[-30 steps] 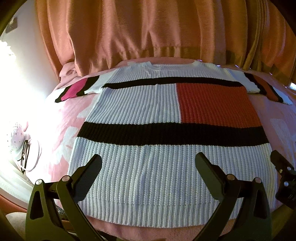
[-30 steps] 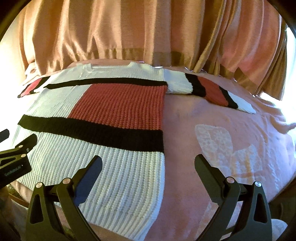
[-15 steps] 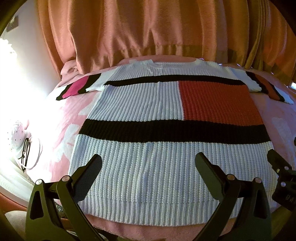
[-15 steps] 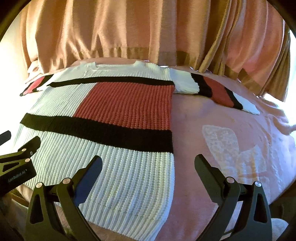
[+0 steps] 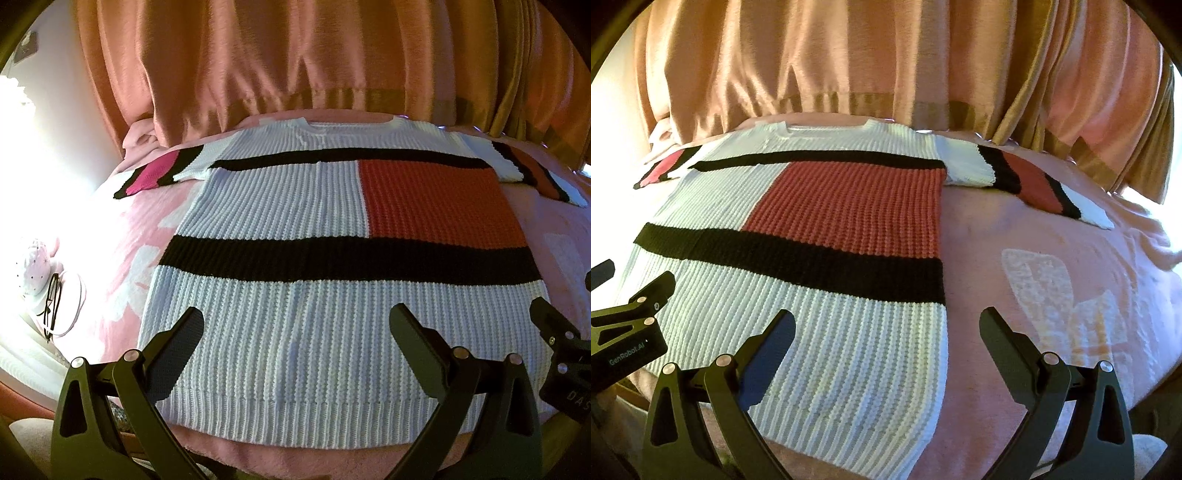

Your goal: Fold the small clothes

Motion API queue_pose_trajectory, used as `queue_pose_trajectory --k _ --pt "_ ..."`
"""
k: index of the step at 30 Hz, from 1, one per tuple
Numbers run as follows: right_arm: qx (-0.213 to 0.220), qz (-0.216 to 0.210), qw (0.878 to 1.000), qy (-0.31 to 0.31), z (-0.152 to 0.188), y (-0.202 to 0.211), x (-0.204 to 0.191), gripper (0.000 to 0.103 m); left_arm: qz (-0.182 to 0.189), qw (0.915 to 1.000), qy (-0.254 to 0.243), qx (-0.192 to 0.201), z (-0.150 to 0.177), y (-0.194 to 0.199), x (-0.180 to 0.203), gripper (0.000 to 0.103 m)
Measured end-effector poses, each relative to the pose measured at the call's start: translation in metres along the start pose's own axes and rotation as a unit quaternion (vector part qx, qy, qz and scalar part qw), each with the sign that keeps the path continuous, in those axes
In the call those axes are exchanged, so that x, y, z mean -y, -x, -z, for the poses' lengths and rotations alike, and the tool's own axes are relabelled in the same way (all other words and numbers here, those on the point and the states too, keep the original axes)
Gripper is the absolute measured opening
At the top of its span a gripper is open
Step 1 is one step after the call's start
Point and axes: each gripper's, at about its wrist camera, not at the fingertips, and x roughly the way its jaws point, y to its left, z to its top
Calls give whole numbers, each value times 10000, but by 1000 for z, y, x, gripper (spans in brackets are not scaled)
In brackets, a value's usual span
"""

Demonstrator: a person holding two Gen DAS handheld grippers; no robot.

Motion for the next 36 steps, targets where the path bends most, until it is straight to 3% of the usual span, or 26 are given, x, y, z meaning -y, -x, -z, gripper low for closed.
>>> queue_pose_trajectory --k 12,21,24,29,36 --pt "-44 -82 10000 25 2 -1 -4 98 7 10000 1 -12 0 -1 -1 98" --pt "-267 -465 9982 -270 -9 -9 14 98 10 10000 27 -9 -3 0 -3 98" --pt "-117 -404 9967 -692 -34 -6 50 98 44 9999 118 44 -12 4 -6 98" --pt "190 276 9915 -1257 -90 -14 141 98 35 9993 89 351 -44 13 -2 98" --pt "-110 571 9704 -2343 -128 -101 294 98 114 9978 -131 634 -95 4 15 98"
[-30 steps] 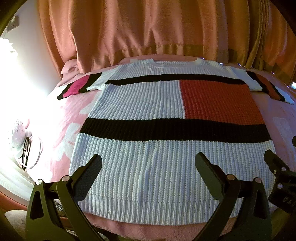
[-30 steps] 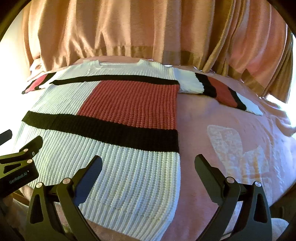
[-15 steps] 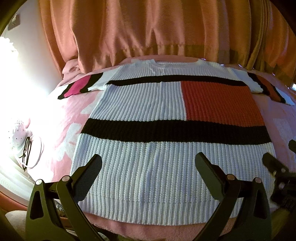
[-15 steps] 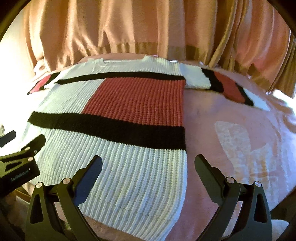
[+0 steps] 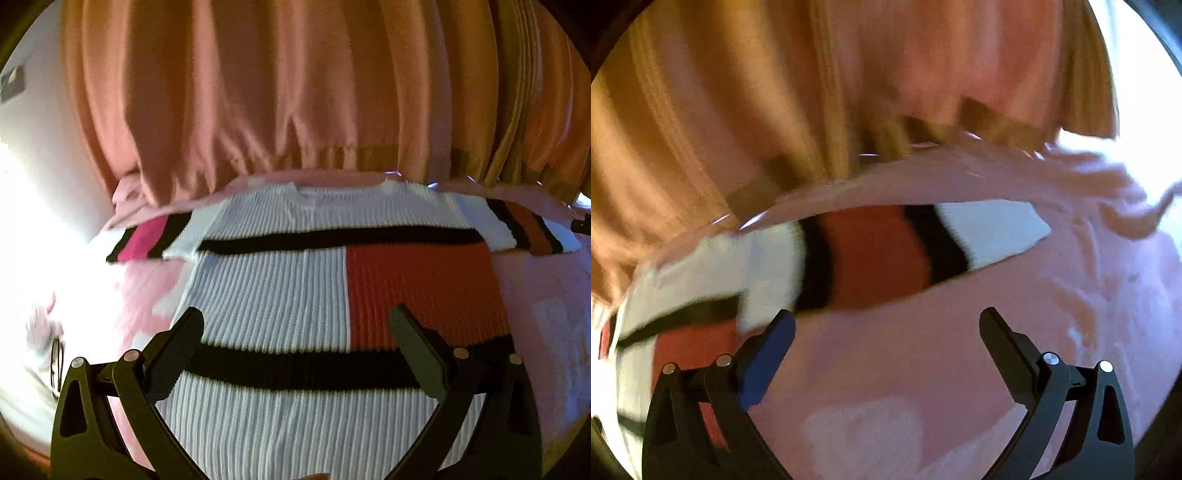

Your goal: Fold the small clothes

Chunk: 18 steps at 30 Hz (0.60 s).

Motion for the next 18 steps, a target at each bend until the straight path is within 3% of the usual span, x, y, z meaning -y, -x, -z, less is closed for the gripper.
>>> queue_pose_trajectory --k 3,9,12,14,15,18 --pt "-166 334 9985 -391 -24 -53 40 96 31 10000 -52 -49 -14 -22 9 98" --pt "-362 377 9898 -1325 -35 -110 92 73 -19 9994 -58 -333 -14 -58 18 98" --pt "-227 378 9897 -1365 -39 -120 96 50 68 9986 -75 -518 -13 -70 23 98" --pt "-214 257 9892 -1425 -44 -120 97 15 88 9986 -40 -515 -14 -73 24 98" --pt "-177 13 9880 -1532 -48 -118 98 8 101 9987 -28 -502 -14 -73 25 98" --pt "190 -396 9863 -1589 -63 -98 87 8 133 9986 -12 -510 -15 -74 27 98"
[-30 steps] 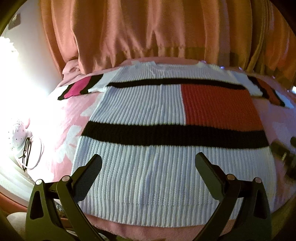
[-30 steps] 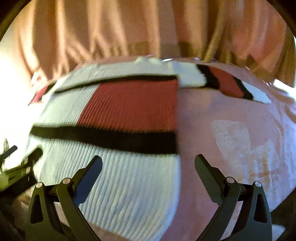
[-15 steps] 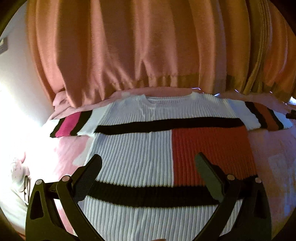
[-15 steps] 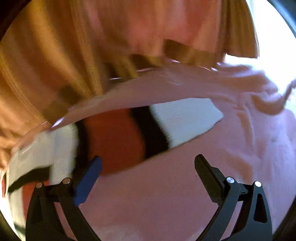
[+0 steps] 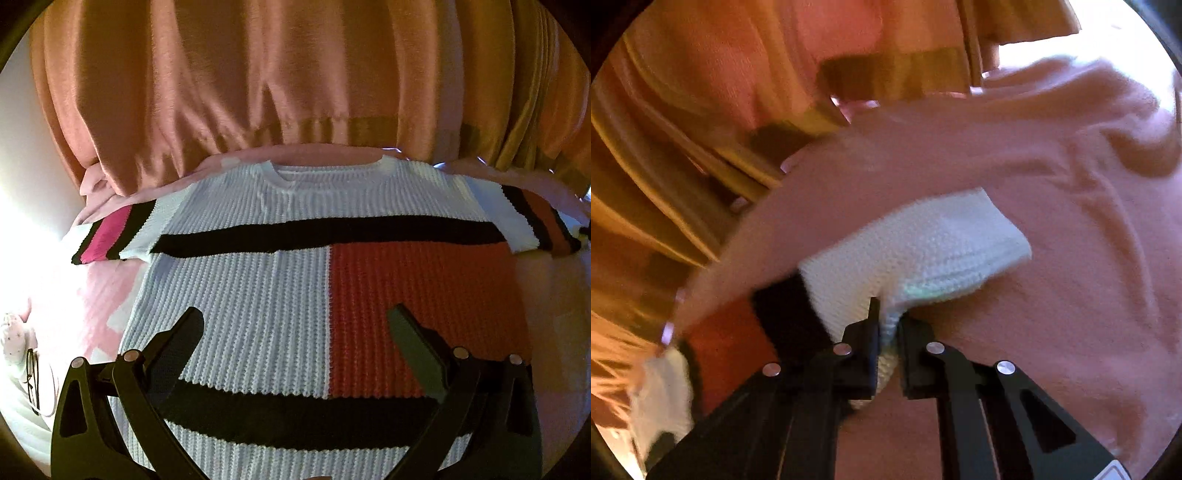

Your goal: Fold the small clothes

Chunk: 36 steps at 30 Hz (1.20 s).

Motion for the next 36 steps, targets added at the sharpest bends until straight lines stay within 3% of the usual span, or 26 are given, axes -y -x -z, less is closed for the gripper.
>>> queue_pose_trajectory --k 3,6,10,13,19,23,25,27,29,31,33,34,36 --pt "219 -686 9970 285 -6 28 -43 8 41 10000 22 -3 0 1 -3 98" --pt "266 -1451 9852 872 0 60 -112 8 33 10000 65 32 0 5 -9 98" --pt "-12 -2537 9482 1910 41 94 -242 8 48 9997 216 73 0 11 -23 98" --pt "-288 -2924 9221 2519 87 98 -319 8 110 9991 387 110 -1 18 -40 98" --pt "-1319 -3176 8723 3476 213 47 -435 10 267 9964 800 127 0 24 -77 98" --pt "-1721 -2785 8488 4152 289 13 -456 14 296 9946 993 45 0 18 -96 98" --pt "-1602 -2835 8484 4172 289 23 -449 14 361 9936 1068 -54 -2 13 -103 98" --pt "-1294 -2716 8653 4009 261 44 -423 23 410 9924 1157 -102 -4 8 -106 98" --pt "-855 -2198 8894 3915 232 62 -387 59 561 9903 1254 -200 -9 -2 -105 98" --pt "-485 -1626 9042 3920 210 74 -345 61 924 9866 1272 -442 -18 -18 -97 98" --pt "-256 -902 9093 4054 197 74 -304 61 1167 9826 1332 -559 -27 -31 -87 98" --pt "-266 -686 9108 4062 196 71 -291 61 1269 9819 1290 -564 -33 -41 -77 98" --pt "-559 -455 9207 3836 193 53 -263 61 1065 9866 1099 -558 -45 -61 -60 98"
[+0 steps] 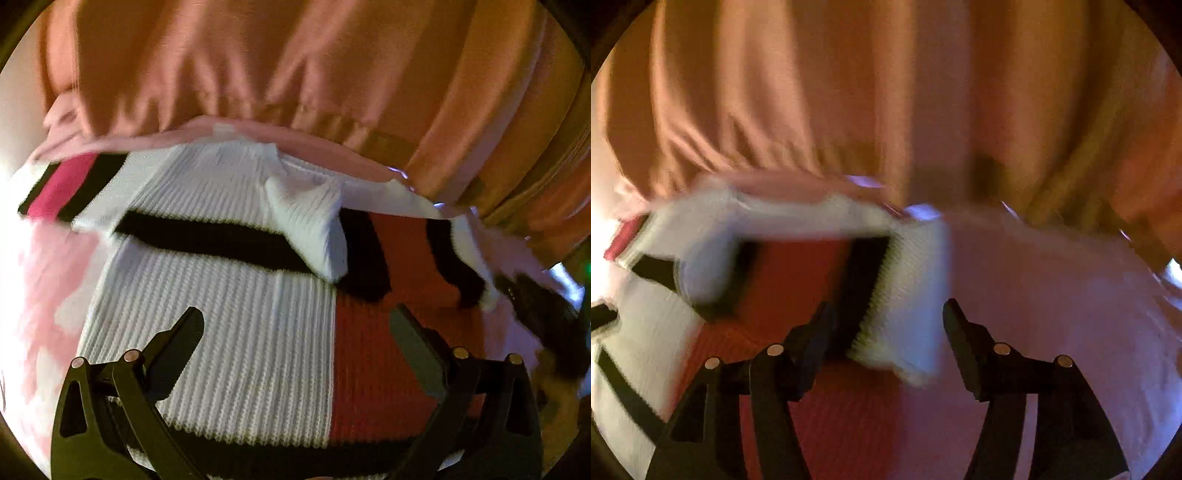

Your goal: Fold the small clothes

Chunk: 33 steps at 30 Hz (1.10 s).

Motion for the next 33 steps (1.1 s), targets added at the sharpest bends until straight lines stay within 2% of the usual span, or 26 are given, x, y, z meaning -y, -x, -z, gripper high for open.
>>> queue_pose_trajectory --k 1,4,5,7,9,10,11,13,14,17,19,21,22,26,27,28,29,33 --pt "-149 -94 9998 -122 4 -9 7 61 -308 9995 -101 34 -9 -17 10 98" --pt "-359 -331 9987 -173 10 -28 8 61 -640 9978 -77 157 -25 -46 18 96" --pt "-392 -347 9986 -106 12 -33 4 61 -631 9979 -52 136 -30 -55 19 90" --pt "-482 -435 9979 55 11 -48 -7 61 -645 9979 -46 -18 -38 -75 19 73" --pt "-505 -514 9973 169 14 -57 -14 59 -525 9984 -37 -188 -42 -91 14 39" --pt "-439 -524 9975 183 15 -60 -16 57 -433 9987 1 -257 -43 -97 9 32" --pt "-352 -549 9977 195 15 -59 -19 42 -318 9992 44 -251 -44 -101 3 23" --pt "-227 -571 9981 74 7 -53 -12 14 -364 9991 124 -153 -50 -101 -8 18" --pt "-68 -645 9978 -99 0 -46 -8 14 -393 9991 175 -63 -54 -98 -13 13" --pt "300 -664 9971 -226 -7 -26 1 14 -531 9971 477 272 -68 -81 -34 13" --pt "39 -607 9978 -274 4 -38 8 14 -580 9954 729 229 -70 -83 -49 15" --pt "-359 -729 9956 -468 14 -59 14 15 -471 9948 905 -30 -63 -95 -60 17" --pt "-445 -809 9939 -603 17 -67 17 19 -486 9941 961 -151 -56 -102 -62 17" --pt "-349 -1047 9891 -978 10 -71 14 26 -494 9959 761 -10 -48 -98 -53 25" --pt "-361 -1040 9880 -1081 10 -75 14 23 -446 9960 770 24 -47 -97 -51 24" --pt "-367 -1016 9877 -1134 11 -74 16 14 -479 9959 769 65 -46 -96 -49 24" --pt "-357 -987 9867 -1239 9 -73 19 12 -491 9960 738 72 -46 -97 -48 24" --pt "-28 -508 9910 -1239 -6 -47 34 10 -650 9967 465 147 -43 -99 -38 19"
